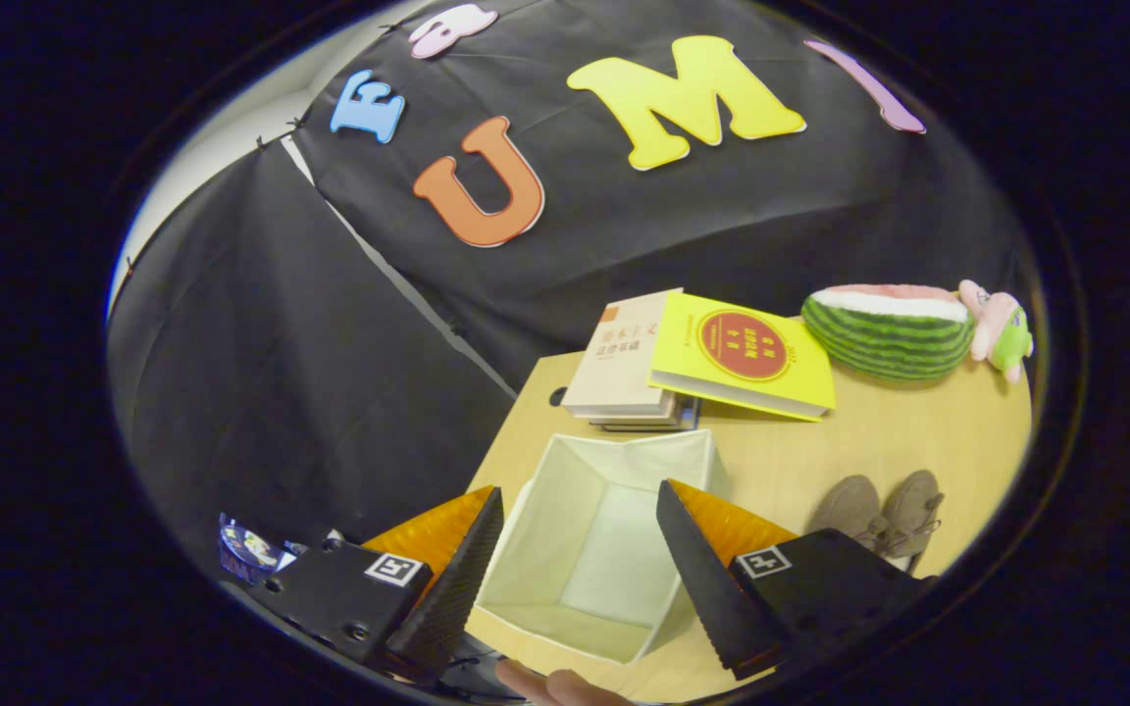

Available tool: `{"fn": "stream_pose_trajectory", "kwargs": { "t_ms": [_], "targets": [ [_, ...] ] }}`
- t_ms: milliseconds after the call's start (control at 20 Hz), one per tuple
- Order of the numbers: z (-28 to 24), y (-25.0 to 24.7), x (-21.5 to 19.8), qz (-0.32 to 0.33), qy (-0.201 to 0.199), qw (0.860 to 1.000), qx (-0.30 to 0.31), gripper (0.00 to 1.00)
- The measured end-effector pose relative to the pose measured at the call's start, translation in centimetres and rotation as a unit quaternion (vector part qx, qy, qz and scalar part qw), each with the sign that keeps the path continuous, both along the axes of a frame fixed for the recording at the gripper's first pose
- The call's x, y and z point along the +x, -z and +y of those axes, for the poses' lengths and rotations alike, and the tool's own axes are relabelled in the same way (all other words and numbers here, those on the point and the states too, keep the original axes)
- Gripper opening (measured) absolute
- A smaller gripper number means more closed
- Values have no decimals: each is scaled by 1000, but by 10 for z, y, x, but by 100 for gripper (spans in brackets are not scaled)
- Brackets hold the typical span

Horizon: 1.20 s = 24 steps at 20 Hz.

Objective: Open the storage box then place both shoes into the box .Put the left shoe in first, then the right shoe, with the right side of both shoes facing outward in a uniform manner.

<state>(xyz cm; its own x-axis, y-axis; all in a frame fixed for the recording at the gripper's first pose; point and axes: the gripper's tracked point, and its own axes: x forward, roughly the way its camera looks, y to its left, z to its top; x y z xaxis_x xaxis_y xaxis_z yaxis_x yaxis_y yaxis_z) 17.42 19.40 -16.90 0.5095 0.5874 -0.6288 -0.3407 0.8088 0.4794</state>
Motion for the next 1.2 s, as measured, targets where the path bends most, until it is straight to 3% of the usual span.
{"fn": "stream_pose_trajectory", "kwargs": {
  "t_ms": [200, 500, 900, 1000, 1200],
  "targets": [
    [-24, 7, -12, 6, -36, 999, 5, 100],
    [-98, 74, 1, 40, -4, 994, -99, 100],
    [-176, 167, -14, 156, 30, 965, -209, 99],
    [-181, 181, -27, 192, 18, 957, -214, 97],
    [-185, 199, -45, 251, 11, 945, -210, 81]
  ]
}}
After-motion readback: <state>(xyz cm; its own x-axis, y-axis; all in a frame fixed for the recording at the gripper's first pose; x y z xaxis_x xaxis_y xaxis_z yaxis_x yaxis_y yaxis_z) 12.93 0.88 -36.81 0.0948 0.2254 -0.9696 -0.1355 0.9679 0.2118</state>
